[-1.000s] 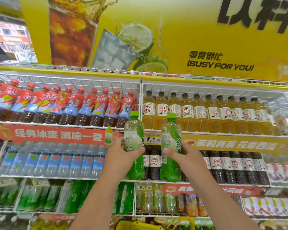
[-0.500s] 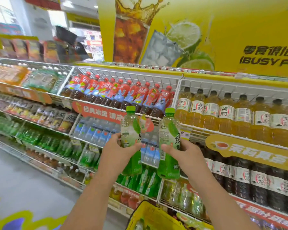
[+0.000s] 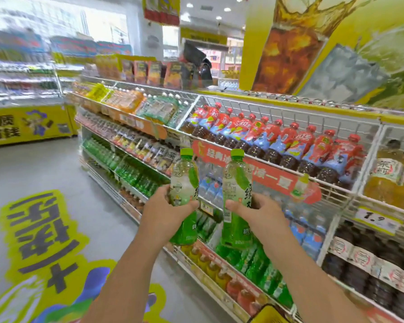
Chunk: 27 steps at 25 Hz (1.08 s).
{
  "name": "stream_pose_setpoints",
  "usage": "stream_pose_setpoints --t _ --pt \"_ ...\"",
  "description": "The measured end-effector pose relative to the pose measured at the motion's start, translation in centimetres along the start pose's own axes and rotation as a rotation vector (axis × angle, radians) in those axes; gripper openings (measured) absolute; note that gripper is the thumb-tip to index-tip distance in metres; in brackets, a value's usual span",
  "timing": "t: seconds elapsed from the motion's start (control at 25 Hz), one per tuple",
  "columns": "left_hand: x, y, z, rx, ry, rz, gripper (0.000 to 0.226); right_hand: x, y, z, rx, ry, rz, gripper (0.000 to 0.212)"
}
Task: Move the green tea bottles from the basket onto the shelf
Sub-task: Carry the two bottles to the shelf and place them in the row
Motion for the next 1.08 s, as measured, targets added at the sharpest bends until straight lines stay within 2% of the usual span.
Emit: stream_pose_setpoints --t 0.2,0.28,0.36,0.44,0.56,0.72,0.92,1.08 --pt "7.7 4.4 11.0 0.039 -0.074 -0.022 0.089 5.4 2.1 -13.7 0.03 0.056 -0.003 0.017" --pt "10.5 5.9 15.2 0.042 -0.077 -0.021 0.074 7.5 3.1 -18.8 0.017 0.081 0.001 0.025" --pt "13.6 7.2 19.1 0.045 -0.098 -0.025 0.044 10.1 4.2 -23.7 0.026 0.1 0.02 0.042" --pt "16.6 8.7 21.8 0.06 -0.119 -0.026 0.039 12.5 5.2 -27.9 0.049 0.108 0.024 0.051" --pt "21.5 11.4 24.7 0.056 -0.129 -0.001 0.048 16.6 5.7 -33.6 0.045 0.151 0.02 0.027" --pt "28.1 13.9 26.6 0.038 -0.161 0.016 0.047 23.3 5.5 -39.3 0.03 0.214 0.038 0.039" --pt "36.3 15.7 28.6 0.009 -0.247 0.052 0.05 32.8 5.9 -45.0 0.07 0.306 0.039 0.018" --pt "43.4 17.6 30.6 0.025 -0.294 0.094 0.043 39.0 6.2 -48.7 0.078 0.332 0.013 0.018"
Point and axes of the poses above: each hand's wrist, its own x-axis towards the middle knuckle, its own z-axis out of the back of the hand, y = z × x, the point moved 5 cm from there along x, towards the middle knuckle, and after that the axes turned 2 degrees about y, right-handed, at the moved point
